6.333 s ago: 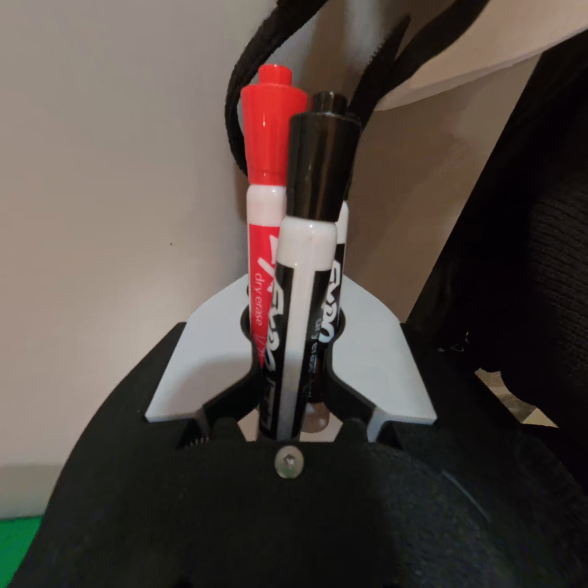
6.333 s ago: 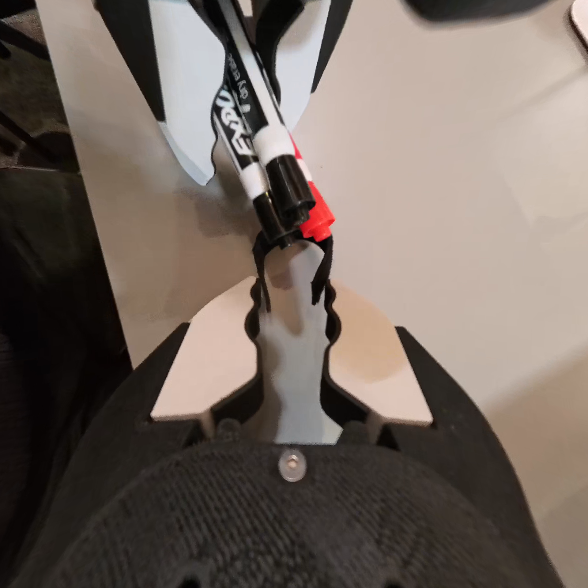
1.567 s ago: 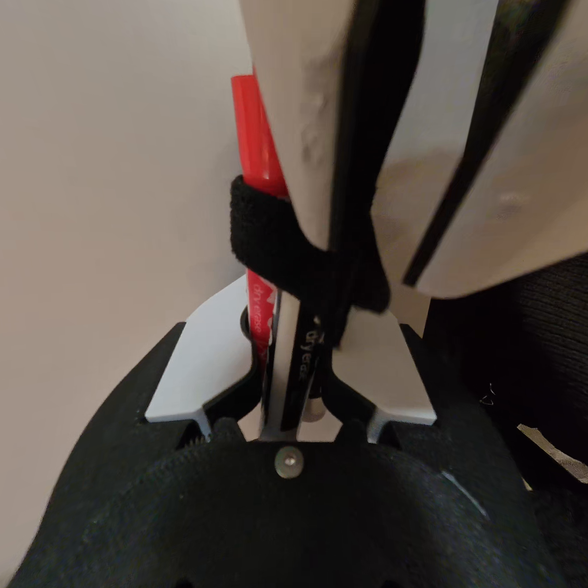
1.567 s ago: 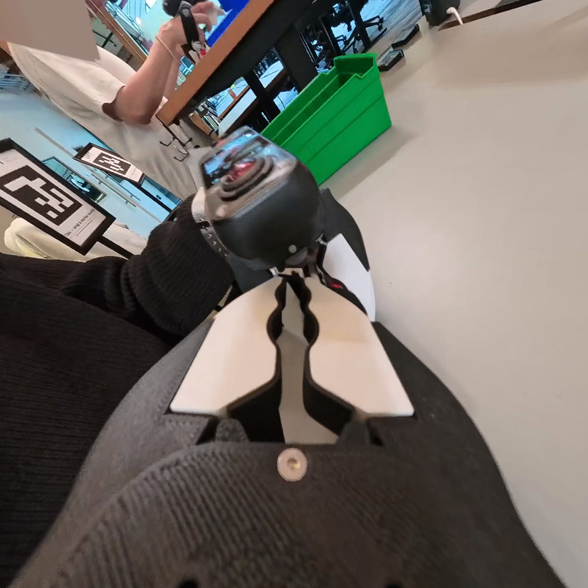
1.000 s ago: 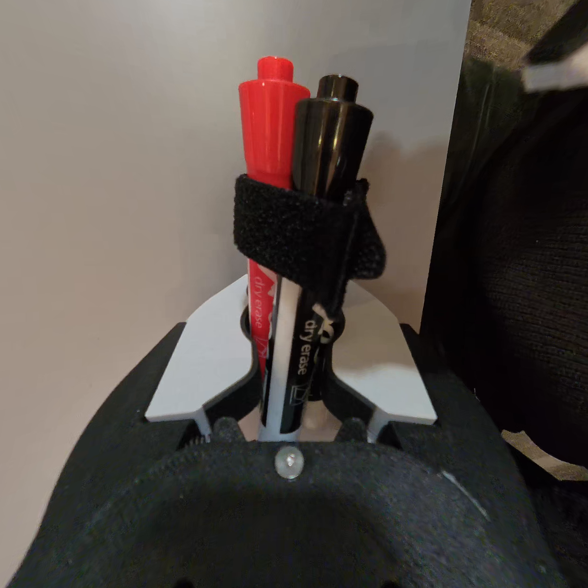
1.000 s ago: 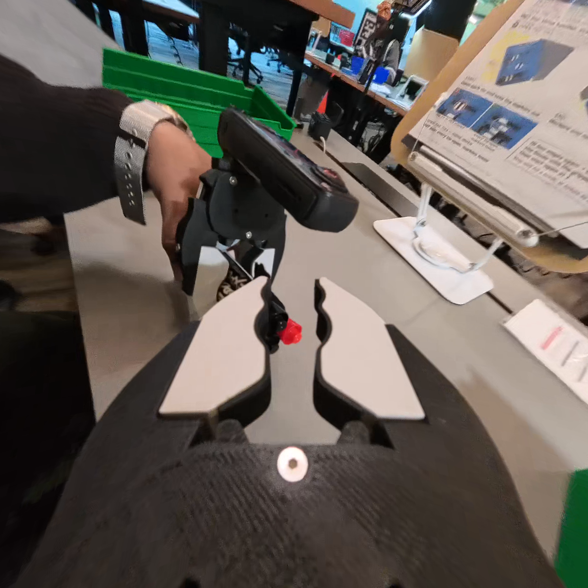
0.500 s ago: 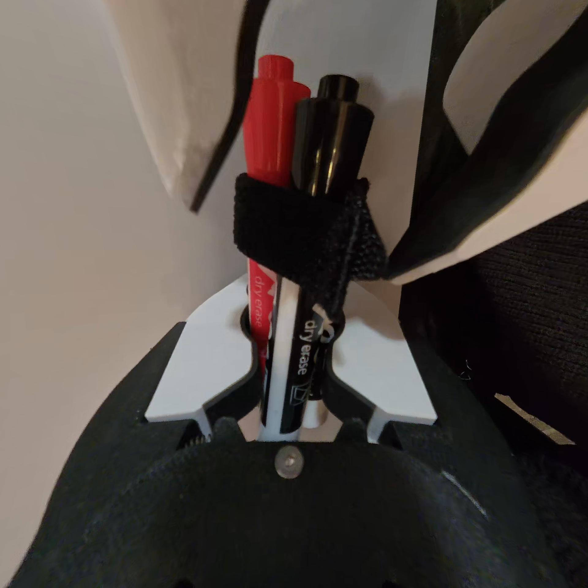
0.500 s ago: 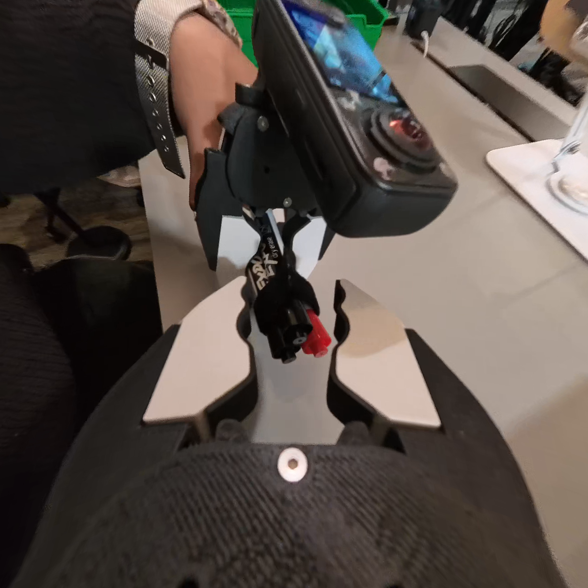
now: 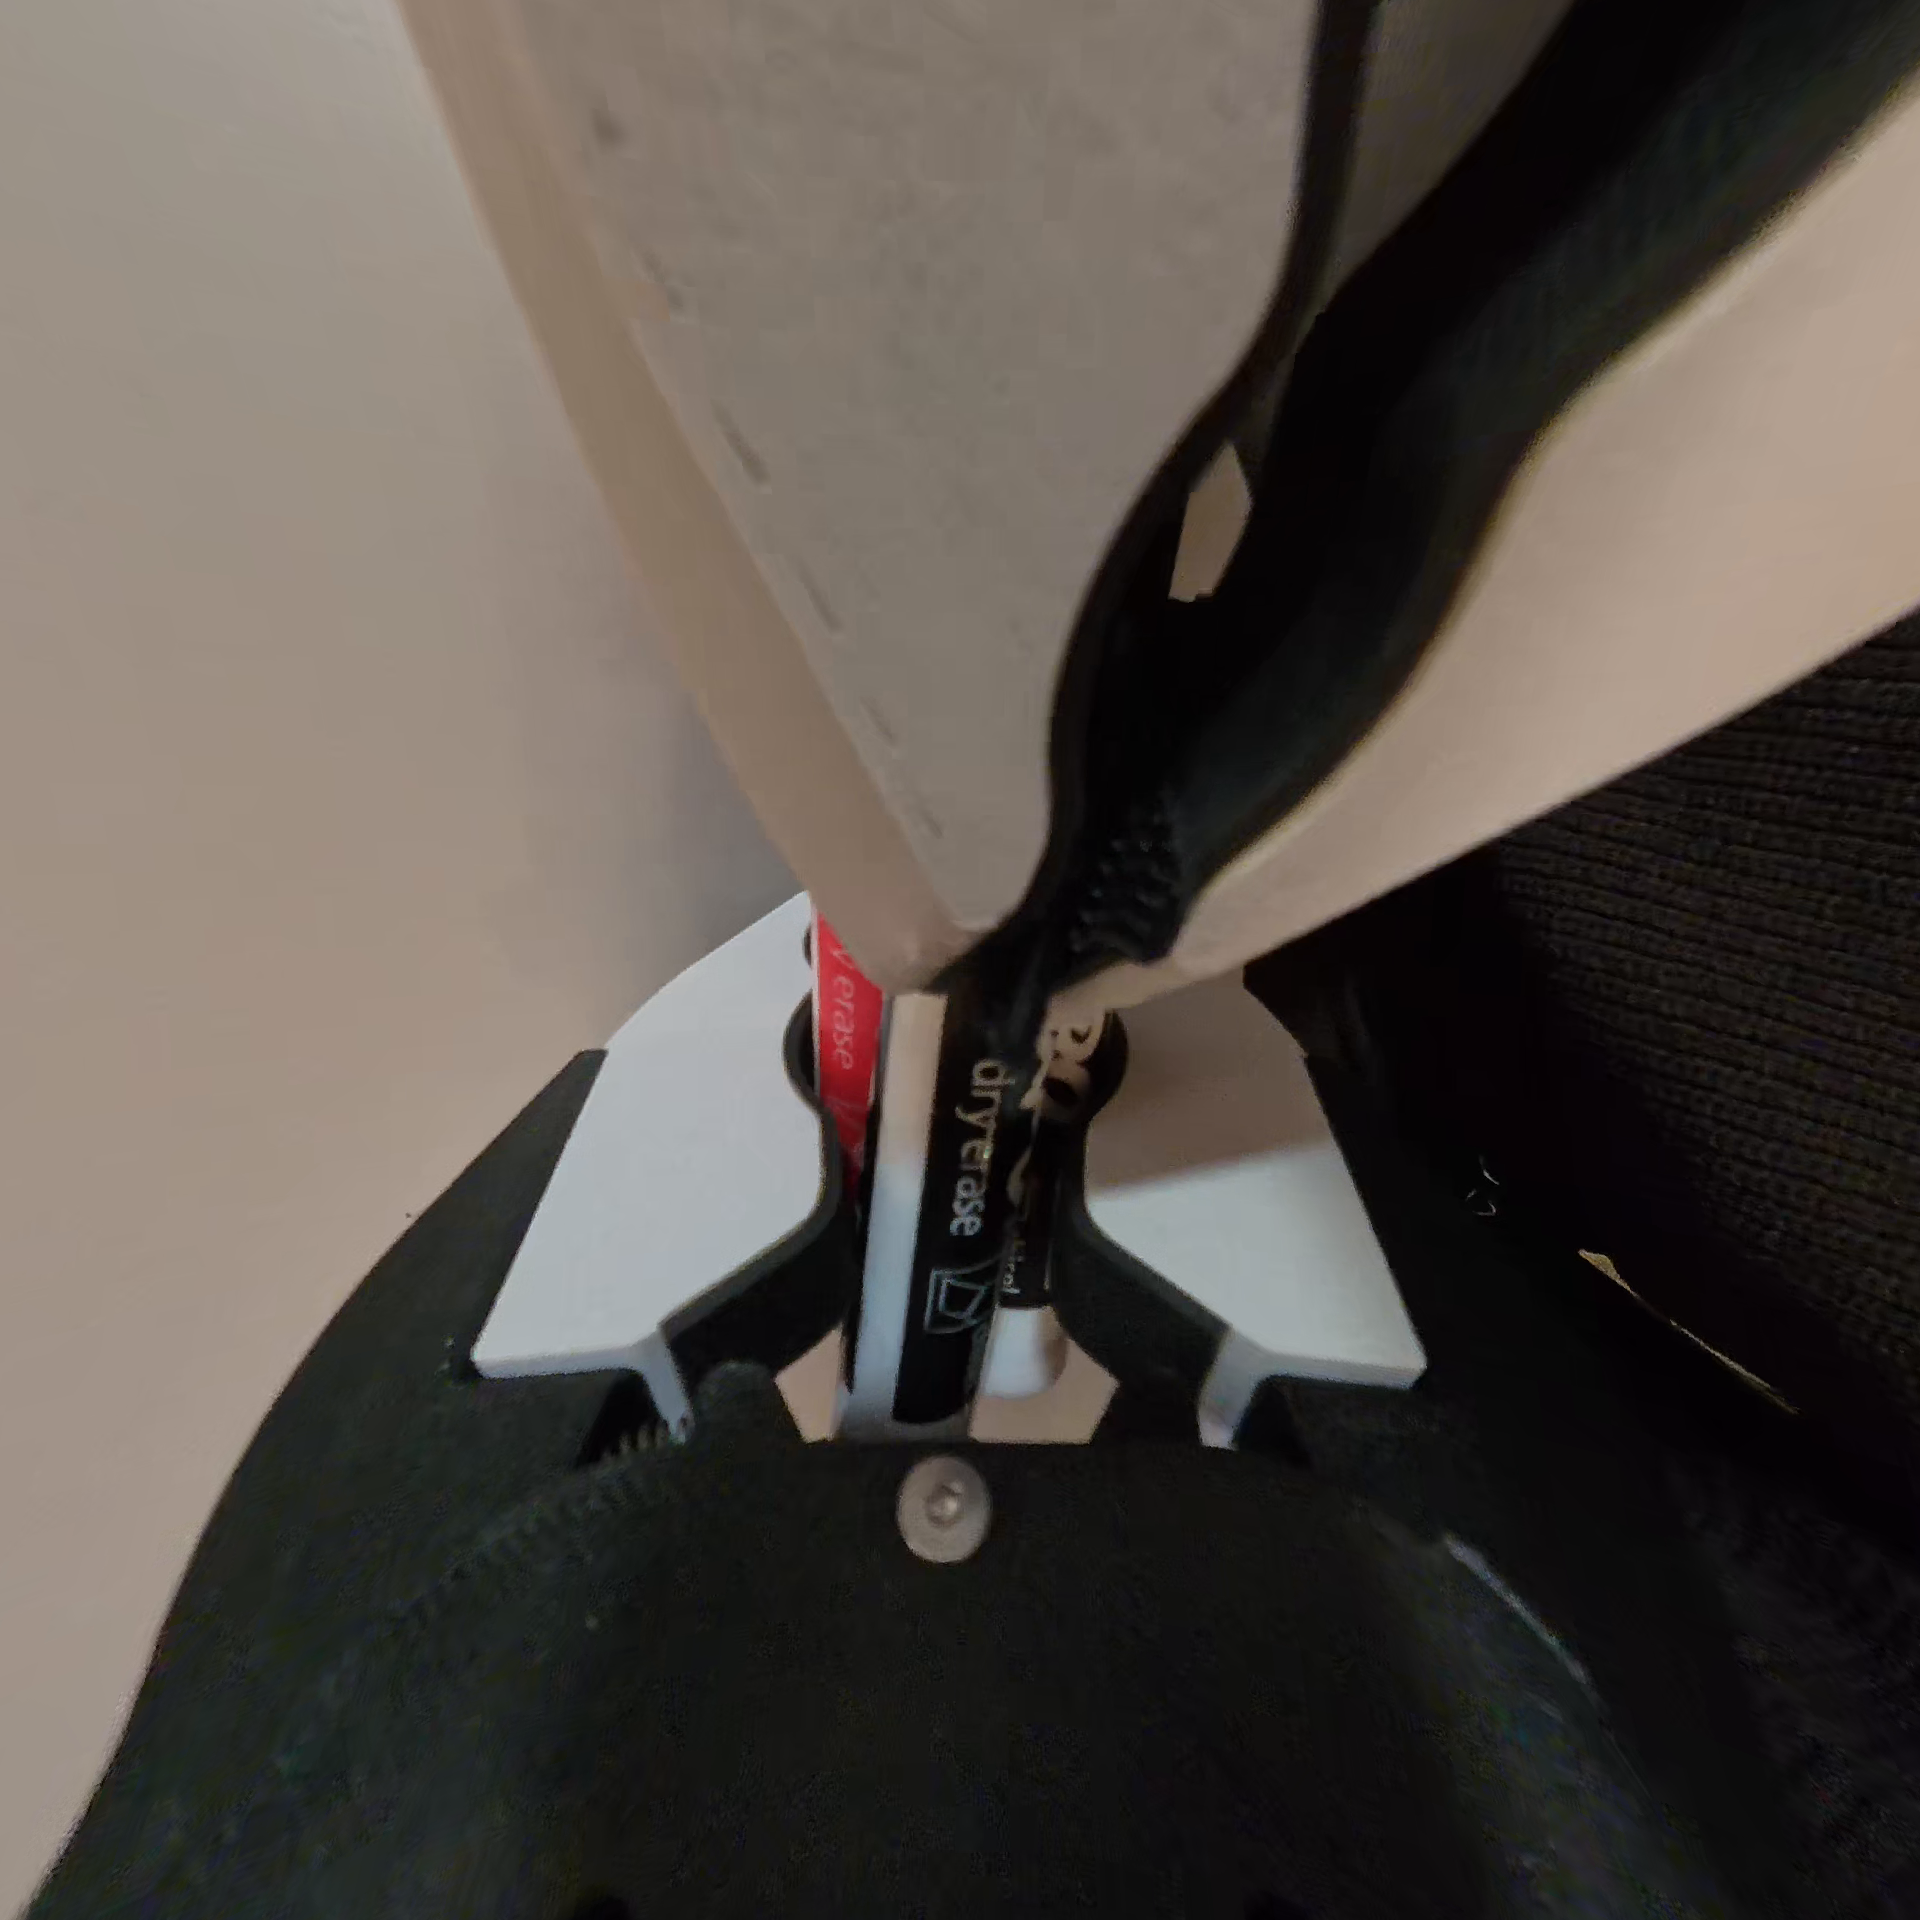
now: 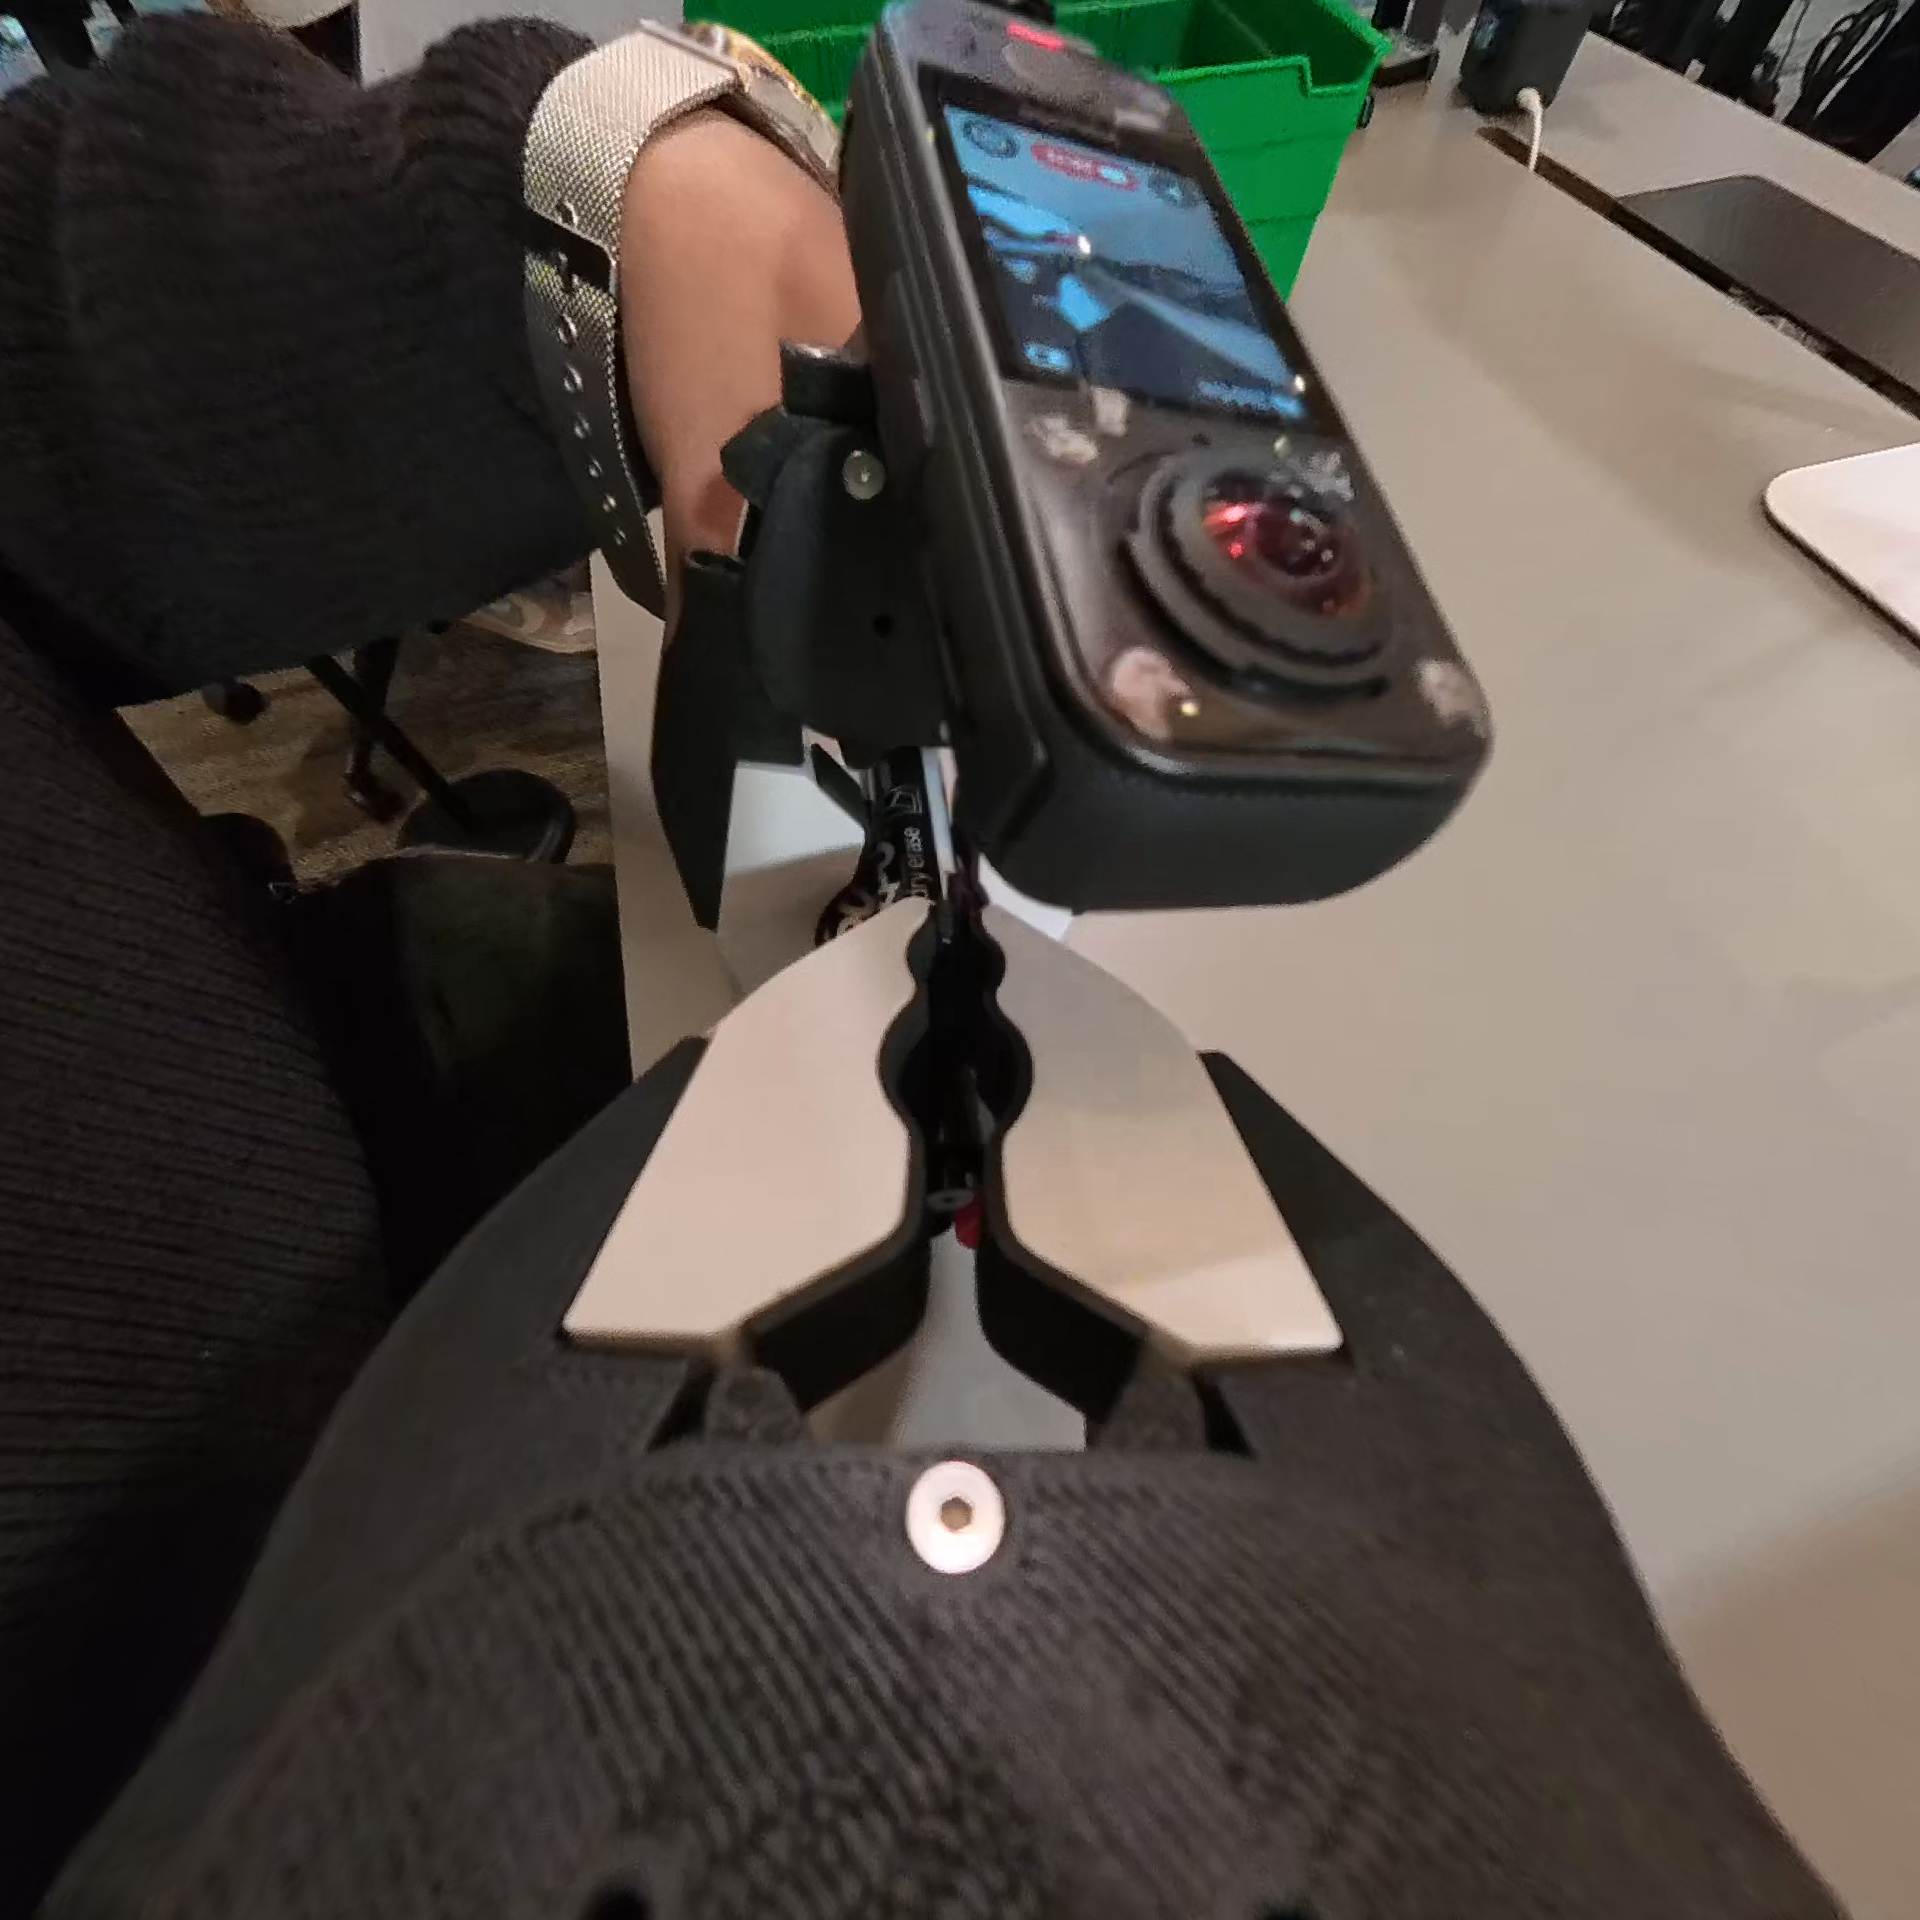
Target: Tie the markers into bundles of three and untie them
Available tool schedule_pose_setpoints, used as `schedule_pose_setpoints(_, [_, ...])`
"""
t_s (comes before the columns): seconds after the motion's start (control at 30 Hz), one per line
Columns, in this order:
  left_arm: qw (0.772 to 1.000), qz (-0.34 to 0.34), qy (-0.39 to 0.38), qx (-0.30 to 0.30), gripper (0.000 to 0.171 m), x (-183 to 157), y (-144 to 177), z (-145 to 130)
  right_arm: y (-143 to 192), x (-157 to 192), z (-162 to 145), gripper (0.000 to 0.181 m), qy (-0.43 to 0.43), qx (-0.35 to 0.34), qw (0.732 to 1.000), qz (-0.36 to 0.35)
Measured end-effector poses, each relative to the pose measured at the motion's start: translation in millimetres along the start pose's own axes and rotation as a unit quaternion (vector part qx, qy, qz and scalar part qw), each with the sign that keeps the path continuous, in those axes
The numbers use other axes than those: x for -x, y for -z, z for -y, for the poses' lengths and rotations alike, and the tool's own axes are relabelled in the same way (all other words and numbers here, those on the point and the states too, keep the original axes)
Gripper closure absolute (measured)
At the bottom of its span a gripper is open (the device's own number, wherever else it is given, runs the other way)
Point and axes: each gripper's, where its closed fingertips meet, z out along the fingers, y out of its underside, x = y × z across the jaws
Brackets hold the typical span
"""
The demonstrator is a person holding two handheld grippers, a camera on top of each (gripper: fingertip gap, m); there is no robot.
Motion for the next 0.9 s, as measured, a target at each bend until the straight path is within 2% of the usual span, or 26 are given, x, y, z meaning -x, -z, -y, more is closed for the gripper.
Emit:
schedule_pose_setpoints(0.1, [1.0, -0.006, 0.004, -0.002, 0.128, -1, 0, 0, -1, 2, -1, 0.177, -0.004, 0.007, 1.0, 0.006])
schedule_pose_setpoints(0.17, [1.0, -0.01, 0.007, -0.01, 0.127, -1, 2, 0, 3, -1, 6, 0.17, 0.011, -0.018, 1.0, -0.013])
schedule_pose_setpoints(0.23, [1.0, -0.006, 0.013, -0.01, 0.127, 2, 4, -3, 9, -6, 11, 0.131, 0.007, -0.029, 0.999, -0.027])
schedule_pose_setpoints(0.4, [0.999, -0.012, 0.021, -0.025, 0.128, 4, 9, -5, 20, -11, 8, 0.126, -0.031, -0.062, 0.998, 0.003])
schedule_pose_setpoints(0.63, [0.999, -0.019, 0.021, -0.015, 0.128, 1, 6, -5, 13, -5, -3, 0.147, -0.047, -0.051, 0.997, 0.04])
schedule_pose_setpoints(0.73, [1.0, -0.021, 0.018, -0.007, 0.128, -1, 3, -5, 9, 1, -7, 0.164, -0.035, -0.036, 0.997, 0.052])
schedule_pose_setpoints(0.9, [1.0, -0.013, 0.018, 0.006, 0.128, -1, 1, -5, 6, 4, -8, 0.165, -0.031, -0.028, 0.998, 0.052])
